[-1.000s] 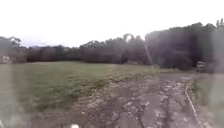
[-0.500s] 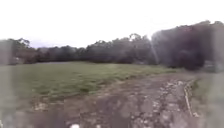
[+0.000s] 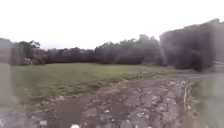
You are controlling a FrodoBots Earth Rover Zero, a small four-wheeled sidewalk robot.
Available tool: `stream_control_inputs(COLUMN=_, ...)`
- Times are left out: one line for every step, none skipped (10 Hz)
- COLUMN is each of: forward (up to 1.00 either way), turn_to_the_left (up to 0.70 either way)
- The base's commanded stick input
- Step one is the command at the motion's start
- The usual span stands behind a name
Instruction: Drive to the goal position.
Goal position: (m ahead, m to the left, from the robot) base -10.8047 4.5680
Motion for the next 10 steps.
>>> stream_control_inputs(forward=-0.34, turn_to_the_left=0.0)
stream_control_inputs(forward=-0.09, turn_to_the_left=0.0)
stream_control_inputs(forward=-0.09, turn_to_the_left=0.0)
stream_control_inputs(forward=-0.09, turn_to_the_left=0.0)
stream_control_inputs(forward=0.0, turn_to_the_left=0.0)
stream_control_inputs(forward=0.0, turn_to_the_left=0.0)
stream_control_inputs(forward=0.0, turn_to_the_left=0.0)
stream_control_inputs(forward=0.0, turn_to_the_left=0.0)
stream_control_inputs(forward=0.0, turn_to_the_left=0.0)
stream_control_inputs(forward=0.0, turn_to_the_left=0.0)
